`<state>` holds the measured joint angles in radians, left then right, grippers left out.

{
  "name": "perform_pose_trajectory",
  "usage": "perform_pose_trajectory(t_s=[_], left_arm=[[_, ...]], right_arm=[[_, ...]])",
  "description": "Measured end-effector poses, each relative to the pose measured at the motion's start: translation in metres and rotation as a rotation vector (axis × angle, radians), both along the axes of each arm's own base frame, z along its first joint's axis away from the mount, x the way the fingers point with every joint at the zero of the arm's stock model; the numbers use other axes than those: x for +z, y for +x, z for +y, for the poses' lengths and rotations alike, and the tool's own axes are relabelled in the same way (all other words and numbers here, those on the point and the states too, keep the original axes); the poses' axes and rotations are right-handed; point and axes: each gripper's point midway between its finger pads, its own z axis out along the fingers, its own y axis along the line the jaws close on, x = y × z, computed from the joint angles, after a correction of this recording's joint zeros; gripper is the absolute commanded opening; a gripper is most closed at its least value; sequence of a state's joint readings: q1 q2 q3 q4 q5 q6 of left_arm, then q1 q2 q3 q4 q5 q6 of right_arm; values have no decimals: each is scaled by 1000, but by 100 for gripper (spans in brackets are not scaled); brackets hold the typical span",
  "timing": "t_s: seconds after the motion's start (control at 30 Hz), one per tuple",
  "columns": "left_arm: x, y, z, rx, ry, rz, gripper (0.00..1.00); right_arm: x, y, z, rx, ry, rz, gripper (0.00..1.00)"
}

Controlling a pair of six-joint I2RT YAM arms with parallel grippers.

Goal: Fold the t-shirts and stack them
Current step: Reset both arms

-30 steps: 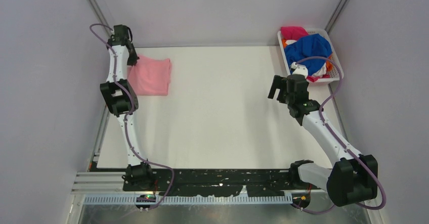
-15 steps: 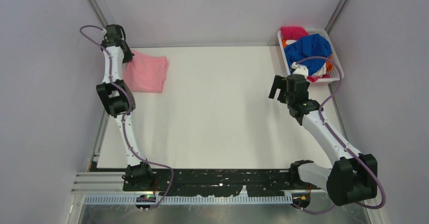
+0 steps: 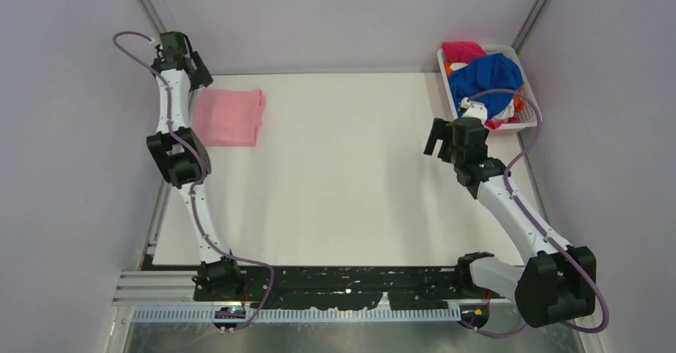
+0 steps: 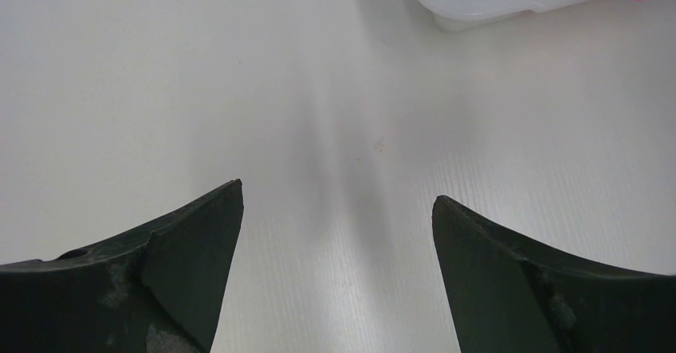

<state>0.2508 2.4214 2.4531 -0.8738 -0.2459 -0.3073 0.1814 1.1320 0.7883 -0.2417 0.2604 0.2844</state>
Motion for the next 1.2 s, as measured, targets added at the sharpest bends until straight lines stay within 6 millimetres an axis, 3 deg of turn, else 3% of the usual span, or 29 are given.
perform_pose_trajectory(t_s=[0.1, 0.23, 0.33, 0.4, 0.5, 0.57, 0.67, 0.77, 0.87, 0.97, 1.2], left_arm=[[29, -7, -8, -15, -10, -38, 100], [71, -28, -35, -52, -40, -87, 100], [96, -53, -77, -109, -53, -100, 100], [103, -78, -126, -186, -71, -102, 100], [91, -122, -201, -331, -97, -100, 100], [61, -169, -255, -457, -127, -61, 100], [13, -232, -299, -581, -170, 0, 100], [-29, -290, -306, -615, -178, 60, 100], [-48, -322, -306, -635, -181, 72, 100], [-41, -326, -307, -641, -195, 22, 100], [-2, -311, -312, -639, -224, -168, 100]], right_arm=[[5, -1, 0, 0, 4, -17, 95], [15, -4, 2, 6, 22, -50, 95], [13, -9, 3, 11, 39, -56, 95], [8, -13, 6, 17, 55, -48, 95], [-4, -23, 8, 26, 79, -31, 95], [-13, -32, 10, 32, 95, -22, 95], [-18, -44, 13, 47, 119, -28, 95], [-21, -53, 16, 63, 143, -43, 95], [-27, -63, 18, 77, 162, -51, 95], [-33, -68, 19, 82, 175, -63, 95], [-40, -72, 18, 65, 191, -61, 95]])
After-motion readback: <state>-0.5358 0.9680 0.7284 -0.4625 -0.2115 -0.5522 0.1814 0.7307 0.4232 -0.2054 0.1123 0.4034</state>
